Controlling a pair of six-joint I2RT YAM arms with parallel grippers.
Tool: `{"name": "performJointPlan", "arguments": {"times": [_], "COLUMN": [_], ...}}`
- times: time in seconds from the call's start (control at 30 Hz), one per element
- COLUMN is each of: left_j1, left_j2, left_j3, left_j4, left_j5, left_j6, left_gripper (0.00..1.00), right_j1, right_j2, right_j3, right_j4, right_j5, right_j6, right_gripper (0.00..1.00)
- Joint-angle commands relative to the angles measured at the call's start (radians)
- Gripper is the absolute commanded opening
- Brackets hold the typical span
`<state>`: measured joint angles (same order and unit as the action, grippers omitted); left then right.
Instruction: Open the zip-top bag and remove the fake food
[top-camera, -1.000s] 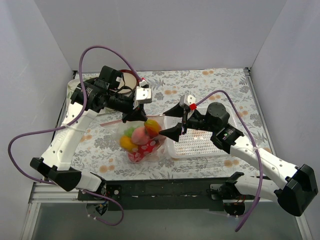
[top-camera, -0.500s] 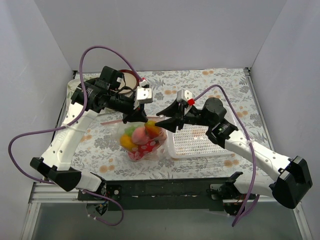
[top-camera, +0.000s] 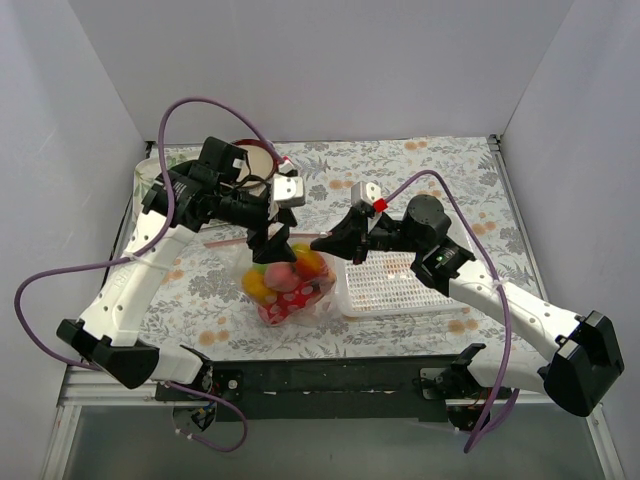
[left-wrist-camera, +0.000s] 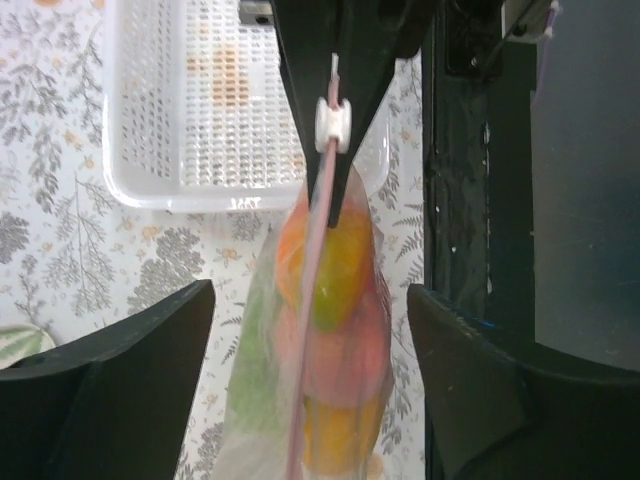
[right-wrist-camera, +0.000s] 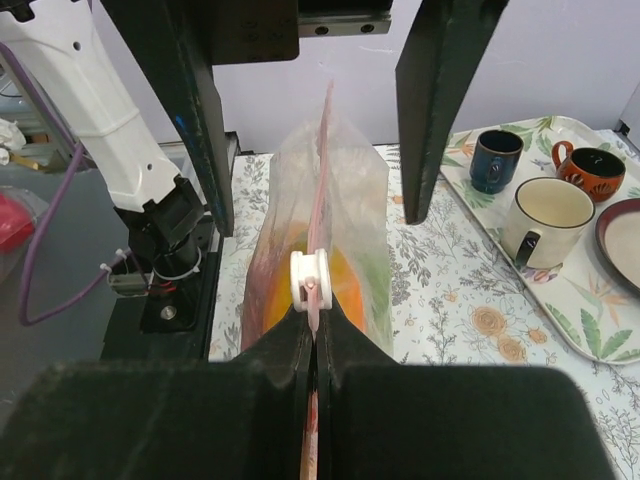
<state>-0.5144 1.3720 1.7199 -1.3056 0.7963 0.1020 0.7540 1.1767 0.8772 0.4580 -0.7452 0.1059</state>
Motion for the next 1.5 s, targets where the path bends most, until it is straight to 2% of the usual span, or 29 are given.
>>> {"name": "performJointPlan", "arguments": {"times": [0.0,0.03,0.1,0.23,0.27,0.37,0.4,0.57,0.9,0.93,0.97,1.1,1.2,1.47], "left_j1": [-0.007,-0.010,-0.012,-0.016,-0.021,-0.033,-0.035,-0.064,-0.110,-0.110,-0.111,-0.110,-0.110,-0.110], "left_j2": [-0.044,-0.042,-0.037,-0.037,-0.036,-0.028,-0.028,-0.014,-0.021,-0.022,-0.022,-0.028,-0.034,-0.057], "left_j3": [0.012,0.021,0.040,0.007,0.001,-0.008,-0.008,-0.008,-0.057,-0.059,-0.059,-0.063,-0.062,-0.069], "left_j4": [0.167,0.198,0.271,0.382,0.390,0.402,0.410,0.393,0.373,0.379,0.382,0.390,0.391,0.356], "left_j5": [0.052,0.070,0.090,0.141,0.156,0.155,0.155,0.153,0.066,0.049,0.037,0.001,-0.012,-0.061], "left_j6": [-0.134,-0.165,-0.228,-0.317,-0.320,-0.340,-0.349,-0.357,-0.317,-0.317,-0.315,-0.298,-0.295,-0.259], "left_gripper": [0.82,0.87,0.88,0.82,0.79,0.71,0.65,0.54,0.50,0.47,0.37,0.19,0.12,0.04], "right_j1": [0.001,0.001,0.004,0.005,0.005,0.007,0.007,0.008,0.008,0.008,0.008,0.008,0.008,0.007], "right_j2": [-0.029,-0.028,-0.026,-0.026,-0.026,-0.026,-0.029,-0.022,-0.020,-0.020,-0.020,-0.026,-0.028,-0.045], "right_j3": [0.065,0.068,0.071,0.072,0.074,0.075,0.072,0.078,0.092,0.091,0.089,0.083,0.082,0.080], "right_j4": [0.005,0.005,0.002,0.007,0.007,0.005,0.007,0.015,0.011,0.010,0.011,0.010,0.008,-0.004], "right_j5": [-0.026,-0.031,-0.033,-0.029,-0.029,-0.025,-0.022,-0.020,-0.020,-0.022,-0.022,-0.022,-0.022,-0.003], "right_j6": [0.006,0.006,0.009,0.014,0.014,0.015,0.014,0.014,0.012,0.012,0.012,0.012,0.012,0.005], "right_gripper": [0.01,0.01,0.01,0.01,0.01,0.01,0.01,0.01,0.01,0.01,0.01,0.01,0.01,0.01]}}
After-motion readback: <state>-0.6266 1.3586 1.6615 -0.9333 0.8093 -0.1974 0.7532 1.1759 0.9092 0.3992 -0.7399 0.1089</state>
